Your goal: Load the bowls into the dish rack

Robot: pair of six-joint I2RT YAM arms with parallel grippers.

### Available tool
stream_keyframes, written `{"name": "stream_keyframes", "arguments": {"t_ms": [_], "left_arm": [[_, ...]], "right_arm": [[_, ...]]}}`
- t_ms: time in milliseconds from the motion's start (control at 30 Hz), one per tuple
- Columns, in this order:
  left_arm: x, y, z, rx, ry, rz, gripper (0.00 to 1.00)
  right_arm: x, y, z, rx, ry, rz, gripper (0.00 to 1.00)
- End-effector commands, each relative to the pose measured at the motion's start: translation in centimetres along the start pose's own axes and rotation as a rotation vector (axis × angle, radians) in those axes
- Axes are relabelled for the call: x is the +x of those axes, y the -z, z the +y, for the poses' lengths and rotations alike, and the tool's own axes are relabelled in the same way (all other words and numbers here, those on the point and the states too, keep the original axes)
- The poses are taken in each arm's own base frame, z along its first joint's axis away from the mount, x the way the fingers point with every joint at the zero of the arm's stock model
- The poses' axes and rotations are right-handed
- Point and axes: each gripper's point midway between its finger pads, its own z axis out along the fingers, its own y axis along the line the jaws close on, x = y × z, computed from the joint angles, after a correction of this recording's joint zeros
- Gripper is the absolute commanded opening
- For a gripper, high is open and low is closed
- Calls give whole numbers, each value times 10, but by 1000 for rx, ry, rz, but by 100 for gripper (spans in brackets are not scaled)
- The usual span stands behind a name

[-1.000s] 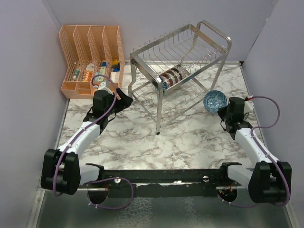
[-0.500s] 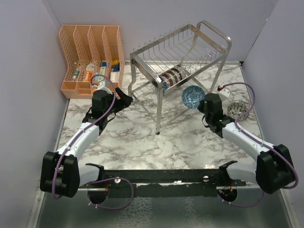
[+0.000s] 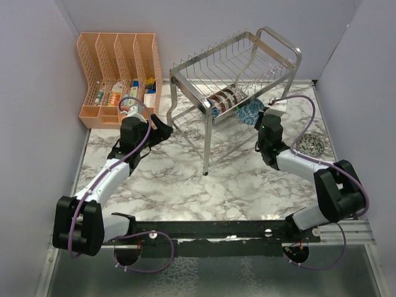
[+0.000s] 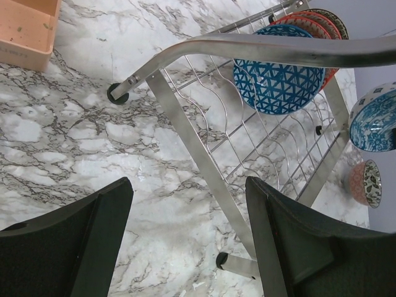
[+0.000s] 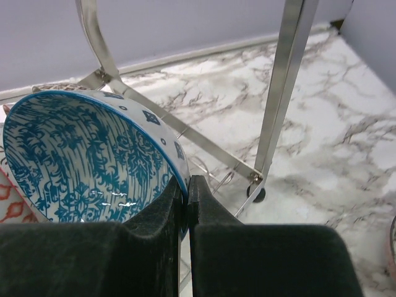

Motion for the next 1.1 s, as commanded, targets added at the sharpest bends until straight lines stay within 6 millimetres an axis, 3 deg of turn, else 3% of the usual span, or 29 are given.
{"name": "stream_keyframes", "arguments": {"t_ms": [0,433,700,1067], "left_arm": [[-9,-1,-8,17,-21,-13,76],[-8,0,-5,7,-26,-14,76],[-8,1,-5,8,-27,-15,76],[-7,3,-5,9,-30,-18,76]], "right_arm": [[-49,-3,-1,41,26,-203,1],[-19,-13,-5,157,223,-239,1],[-23,-16,-15,243,309,-288,1],[-2,-25,-14,242,403,-268,1]]}}
